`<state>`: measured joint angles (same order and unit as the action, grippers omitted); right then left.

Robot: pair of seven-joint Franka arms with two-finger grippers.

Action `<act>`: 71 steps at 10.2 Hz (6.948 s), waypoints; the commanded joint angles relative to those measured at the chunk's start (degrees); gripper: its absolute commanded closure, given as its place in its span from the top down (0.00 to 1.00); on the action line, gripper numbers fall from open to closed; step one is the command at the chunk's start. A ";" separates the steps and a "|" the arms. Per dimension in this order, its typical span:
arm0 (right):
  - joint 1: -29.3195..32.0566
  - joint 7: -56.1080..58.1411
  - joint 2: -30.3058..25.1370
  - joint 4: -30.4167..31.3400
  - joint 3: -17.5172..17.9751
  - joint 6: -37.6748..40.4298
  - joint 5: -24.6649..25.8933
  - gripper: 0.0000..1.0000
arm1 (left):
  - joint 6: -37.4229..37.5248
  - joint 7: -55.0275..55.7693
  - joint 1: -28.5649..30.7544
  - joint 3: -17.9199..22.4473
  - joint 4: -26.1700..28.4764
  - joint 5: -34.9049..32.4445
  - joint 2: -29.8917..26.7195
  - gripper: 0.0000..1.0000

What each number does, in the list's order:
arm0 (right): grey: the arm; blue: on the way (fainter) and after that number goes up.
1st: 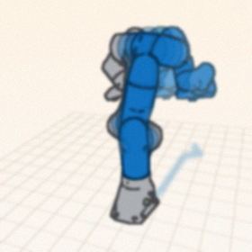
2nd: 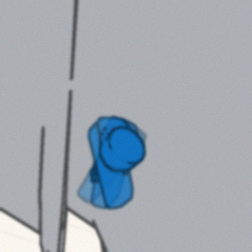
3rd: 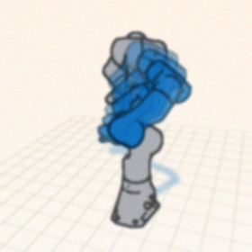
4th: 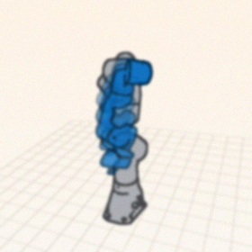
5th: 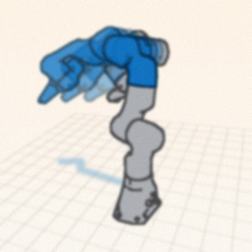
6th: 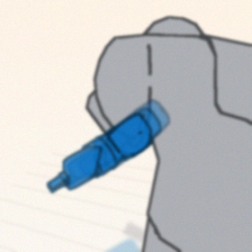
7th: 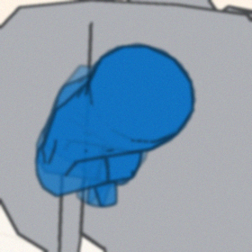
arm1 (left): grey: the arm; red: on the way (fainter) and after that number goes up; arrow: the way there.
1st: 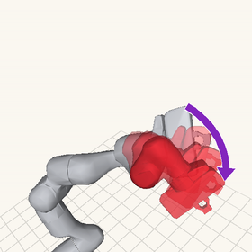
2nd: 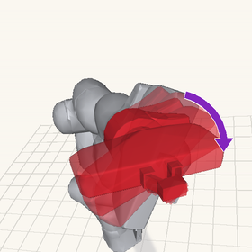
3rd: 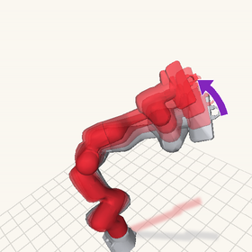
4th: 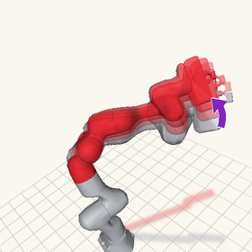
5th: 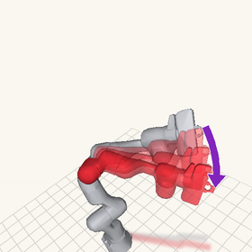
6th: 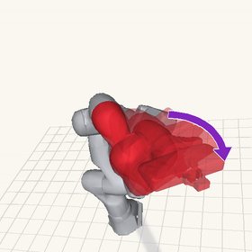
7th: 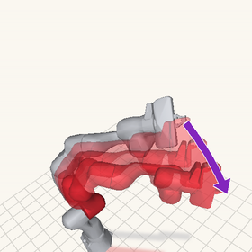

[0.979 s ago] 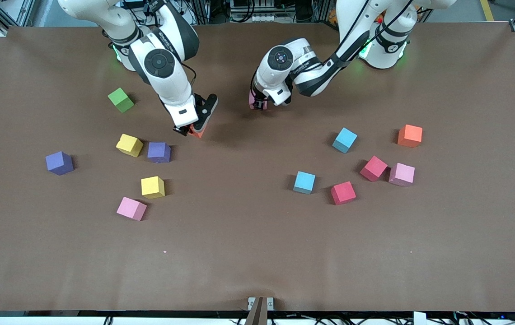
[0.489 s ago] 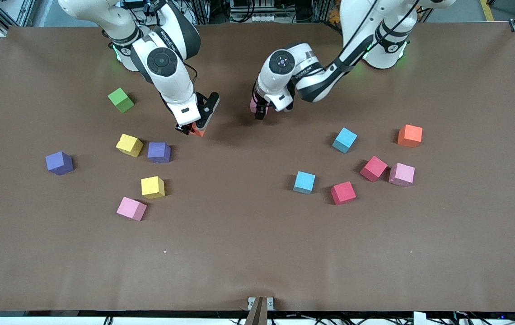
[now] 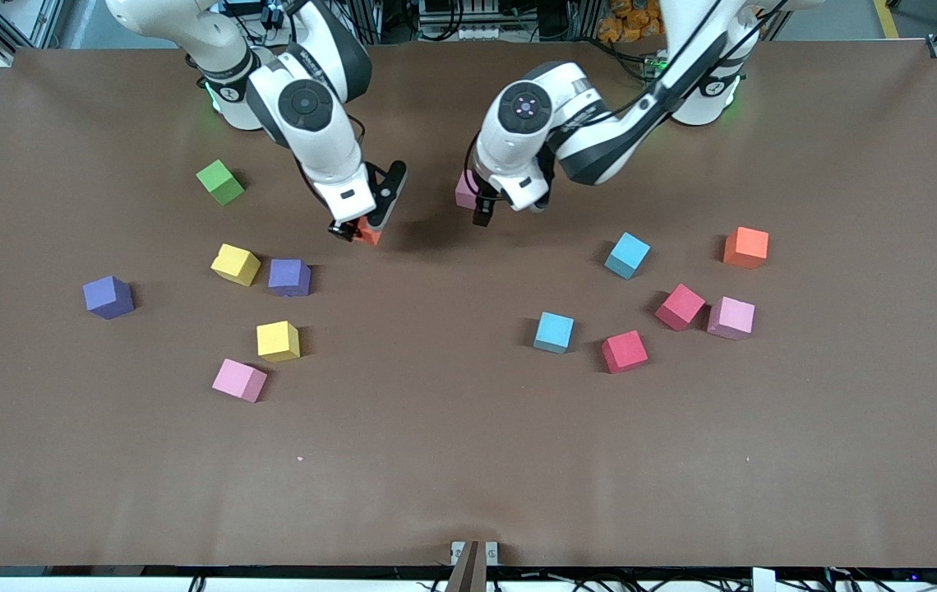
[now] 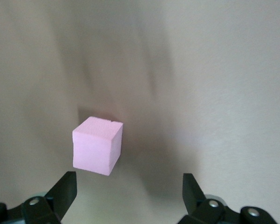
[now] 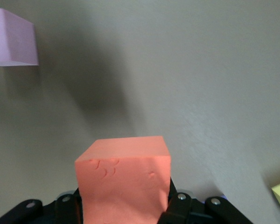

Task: Form number 2 with 11 blocks
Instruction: 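Place the orange cube beside pink while the left gripper reaches another pink, then grasp the pink cube with the left gripper while the right gripper reaches purple, then carry the pink cube with the left gripper while the right gripper grasps purple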

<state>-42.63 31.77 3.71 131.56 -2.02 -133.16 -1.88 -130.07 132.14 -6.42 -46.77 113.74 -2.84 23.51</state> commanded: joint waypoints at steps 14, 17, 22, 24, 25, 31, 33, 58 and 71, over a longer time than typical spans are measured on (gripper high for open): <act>-20.91 -22.27 12.02 1.68 -0.18 -17.30 0.21 0.34 | 13.26 -56.50 12.11 16.10 4.82 1.77 -7.49 1.00; -21.88 -22.45 13.78 1.68 -0.18 -20.37 0.21 0.34 | 17.72 -62.49 12.93 22.57 3.34 2.84 -10.76 1.00; -23.11 -22.28 15.71 1.68 -0.27 -22.66 0.21 0.41 | 25.13 -69.72 10.57 38.82 -2.28 3.29 -8.23 1.00; -23.11 -22.19 15.72 1.68 -0.27 -23.46 0.29 1.00 | 25.13 -67.56 7.24 45.16 -6.32 3.63 -3.84 1.00; -23.11 -22.19 15.46 1.59 -0.27 -23.37 0.21 1.00 | 24.26 -65.19 5.74 46.75 -6.94 3.46 -2.69 1.00; -22.41 -22.45 6.68 1.24 -0.44 -12.06 0.21 1.00 | 14.41 -54.63 3.62 48.18 -9.50 3.81 2.15 1.00; -19.18 -23.41 3.08 -0.07 -0.71 -5.91 0.03 1.00 | 13.36 -54.36 3.26 48.53 -9.06 3.63 2.85 1.00; 14.51 -38.45 13.61 -11.06 -0.62 0.71 -2.78 1.00 | 8.24 -56.29 1.59 48.44 -5.19 2.40 3.84 0.35; 14.06 -38.45 13.52 -11.50 -0.62 0.36 -1.99 1.00 | 25.92 -36.27 -1.40 30.01 -6.51 7.41 -4.70 0.20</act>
<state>-28.51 -6.10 17.54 120.48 -2.67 -132.89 -4.49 -104.65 93.49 -8.27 -14.00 104.83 3.50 20.27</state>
